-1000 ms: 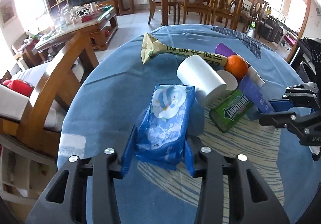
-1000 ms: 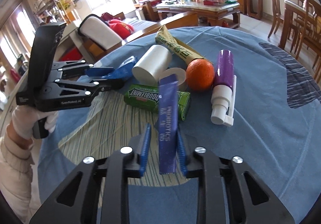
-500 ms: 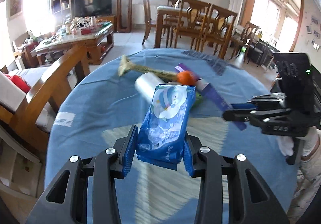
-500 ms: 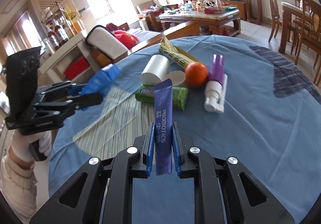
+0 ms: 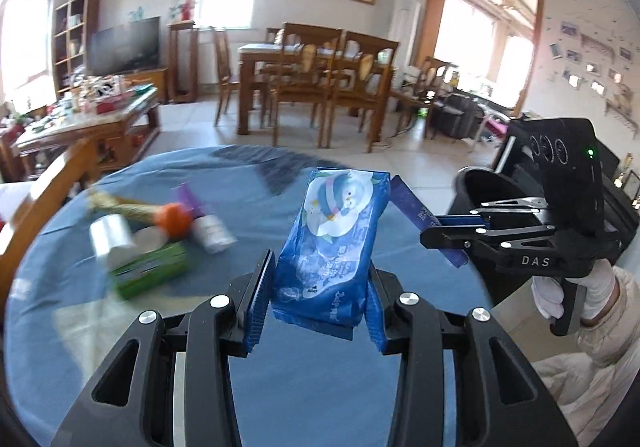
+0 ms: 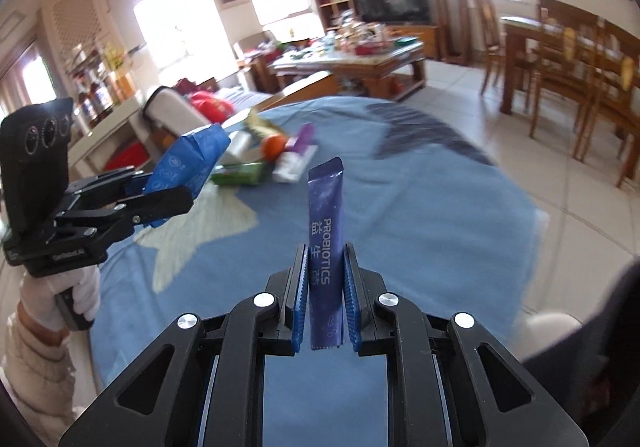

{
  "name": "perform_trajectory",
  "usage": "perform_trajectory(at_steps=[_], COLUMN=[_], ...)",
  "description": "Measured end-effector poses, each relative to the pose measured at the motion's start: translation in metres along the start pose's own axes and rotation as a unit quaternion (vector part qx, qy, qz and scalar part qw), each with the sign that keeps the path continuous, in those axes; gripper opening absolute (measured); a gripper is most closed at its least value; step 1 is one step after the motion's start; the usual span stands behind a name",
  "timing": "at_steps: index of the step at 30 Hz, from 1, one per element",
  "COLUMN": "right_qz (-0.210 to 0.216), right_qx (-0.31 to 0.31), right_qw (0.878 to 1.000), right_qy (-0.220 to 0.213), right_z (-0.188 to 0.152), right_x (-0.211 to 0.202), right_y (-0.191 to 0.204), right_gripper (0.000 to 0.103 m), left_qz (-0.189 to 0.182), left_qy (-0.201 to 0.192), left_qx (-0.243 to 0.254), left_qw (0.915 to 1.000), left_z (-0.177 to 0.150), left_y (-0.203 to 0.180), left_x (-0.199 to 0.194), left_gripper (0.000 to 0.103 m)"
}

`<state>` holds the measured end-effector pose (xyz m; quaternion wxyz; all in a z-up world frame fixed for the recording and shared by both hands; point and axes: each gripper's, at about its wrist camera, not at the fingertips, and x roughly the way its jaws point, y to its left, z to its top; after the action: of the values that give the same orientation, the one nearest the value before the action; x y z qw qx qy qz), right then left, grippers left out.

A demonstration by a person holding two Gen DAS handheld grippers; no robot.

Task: Collect trash
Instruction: 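Carry the blue tissue pack and purple stick over the black bin, then open both tools to drop the tissue pack and stick into the bin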

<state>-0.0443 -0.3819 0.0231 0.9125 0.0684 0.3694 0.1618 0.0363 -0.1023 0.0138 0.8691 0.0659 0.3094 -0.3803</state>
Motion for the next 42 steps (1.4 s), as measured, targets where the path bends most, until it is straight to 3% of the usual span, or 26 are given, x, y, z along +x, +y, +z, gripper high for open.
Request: perform_trajectory(at_steps=[12, 23, 34, 42], right_qz=[-0.08, -0.157, -0.165, -0.168], right_qx=[0.094, 0.209, 0.242, 0.237], right_qw=[0.991, 0.963, 0.953, 0.953], right_qy=[-0.045, -0.063, -0.075, -0.085], right_z=[-0.066, -0.142, -0.183, -0.177], right_x=[-0.11, -0.17, -0.183, -0.18], right_y=[-0.124, -0.252, -0.296, -0.295], right_gripper=[0.017, 0.017, 0.017, 0.017], left_qz=[-0.1, -0.167, -0.193, -0.193], left_qy=[0.009, 0.038, 0.083, 0.096], left_qx=[0.056, 0.099, 0.114, 0.116], left_qw=[0.9934, 0.9802, 0.971, 0.9695], left_z=[0.021, 0.028, 0.017, 0.012], left_y=[-0.128, -0.216, -0.251, -0.257], left_x=[0.078, 0.142, 0.187, 0.199], left_gripper=[0.04, 0.04, 0.04, 0.04])
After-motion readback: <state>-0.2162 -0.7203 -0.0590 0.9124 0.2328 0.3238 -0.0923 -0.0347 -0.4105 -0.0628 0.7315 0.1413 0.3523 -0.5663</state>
